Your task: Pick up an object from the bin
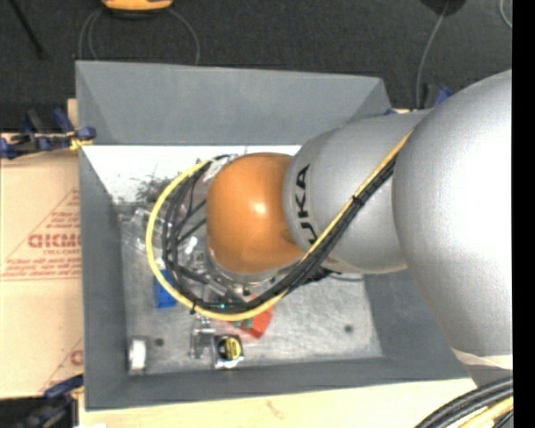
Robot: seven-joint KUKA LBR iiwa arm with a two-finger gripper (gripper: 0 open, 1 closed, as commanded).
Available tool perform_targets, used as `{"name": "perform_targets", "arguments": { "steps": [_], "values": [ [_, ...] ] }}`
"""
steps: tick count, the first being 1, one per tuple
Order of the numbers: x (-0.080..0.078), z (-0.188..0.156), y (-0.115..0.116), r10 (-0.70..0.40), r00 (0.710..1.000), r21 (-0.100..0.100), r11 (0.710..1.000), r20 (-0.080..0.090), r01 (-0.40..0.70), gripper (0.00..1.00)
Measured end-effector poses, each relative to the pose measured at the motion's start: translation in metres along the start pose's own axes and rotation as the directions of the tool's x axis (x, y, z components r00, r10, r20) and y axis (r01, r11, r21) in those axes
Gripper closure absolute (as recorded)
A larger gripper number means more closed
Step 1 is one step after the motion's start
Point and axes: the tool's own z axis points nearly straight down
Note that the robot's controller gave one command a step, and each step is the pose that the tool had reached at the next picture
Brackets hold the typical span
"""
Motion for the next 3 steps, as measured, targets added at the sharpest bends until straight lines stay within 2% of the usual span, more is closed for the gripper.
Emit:
{"name": "perform_targets", "arguments": {
  "steps": [1, 2, 3],
  "values": [
    [-0.006, 0.061, -0.053, -0.032, 0.999, -0.005, 0.999, 0.013, 0.032, 0.0],
    [-0.003, 0.059, -0.133, -0.055, 0.998, -0.003, 0.998, 0.02, 0.055, 0.0],
    [0.01, 0.059, -0.196, -0.033, 0.999, -0.002, 0.999, 0.024, 0.033, 0.0]
  ]
}}
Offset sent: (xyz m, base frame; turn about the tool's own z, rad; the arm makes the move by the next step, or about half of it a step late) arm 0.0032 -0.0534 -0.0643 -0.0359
